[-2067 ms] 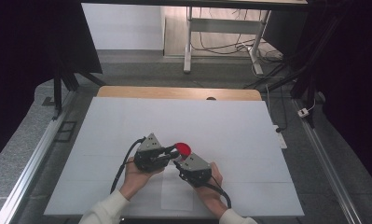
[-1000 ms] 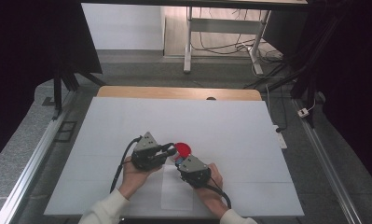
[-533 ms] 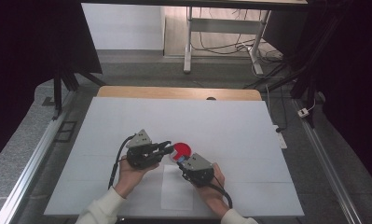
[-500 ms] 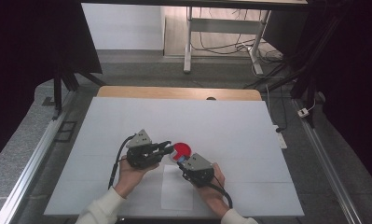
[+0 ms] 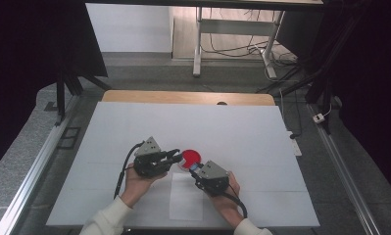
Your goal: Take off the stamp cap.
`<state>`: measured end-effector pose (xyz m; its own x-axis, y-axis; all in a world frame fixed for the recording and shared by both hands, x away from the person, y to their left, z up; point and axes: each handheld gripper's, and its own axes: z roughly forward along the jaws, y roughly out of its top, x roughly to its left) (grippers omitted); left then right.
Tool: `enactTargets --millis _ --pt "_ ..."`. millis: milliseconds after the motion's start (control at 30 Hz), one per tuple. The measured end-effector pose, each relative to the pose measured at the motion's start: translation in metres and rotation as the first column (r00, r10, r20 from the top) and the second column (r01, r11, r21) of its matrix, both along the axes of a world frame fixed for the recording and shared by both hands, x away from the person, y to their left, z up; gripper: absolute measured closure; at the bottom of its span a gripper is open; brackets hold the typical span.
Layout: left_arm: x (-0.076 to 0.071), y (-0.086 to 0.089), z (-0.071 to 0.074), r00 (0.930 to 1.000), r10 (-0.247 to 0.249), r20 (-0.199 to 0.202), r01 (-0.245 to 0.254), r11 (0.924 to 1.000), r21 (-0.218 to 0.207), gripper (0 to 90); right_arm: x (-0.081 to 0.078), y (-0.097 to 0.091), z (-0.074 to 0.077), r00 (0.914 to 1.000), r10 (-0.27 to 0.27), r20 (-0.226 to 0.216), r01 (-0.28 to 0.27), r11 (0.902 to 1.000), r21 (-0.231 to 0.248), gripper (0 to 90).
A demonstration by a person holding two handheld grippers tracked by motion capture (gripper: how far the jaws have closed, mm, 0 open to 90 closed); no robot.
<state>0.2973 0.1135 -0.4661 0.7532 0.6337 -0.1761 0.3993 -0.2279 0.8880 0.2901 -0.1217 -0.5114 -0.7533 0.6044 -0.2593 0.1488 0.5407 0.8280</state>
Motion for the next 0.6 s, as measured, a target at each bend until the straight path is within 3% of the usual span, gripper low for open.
enactTargets --millis 600 --pt "0.001 0.003 0.0 1.0 0.005 0.003 -0.005 0.9999 0.01 75.1 -0.001 -0.045 0.002 0.9996 -0.022 -0.016 0.022 0.9996 0.016 65.4"
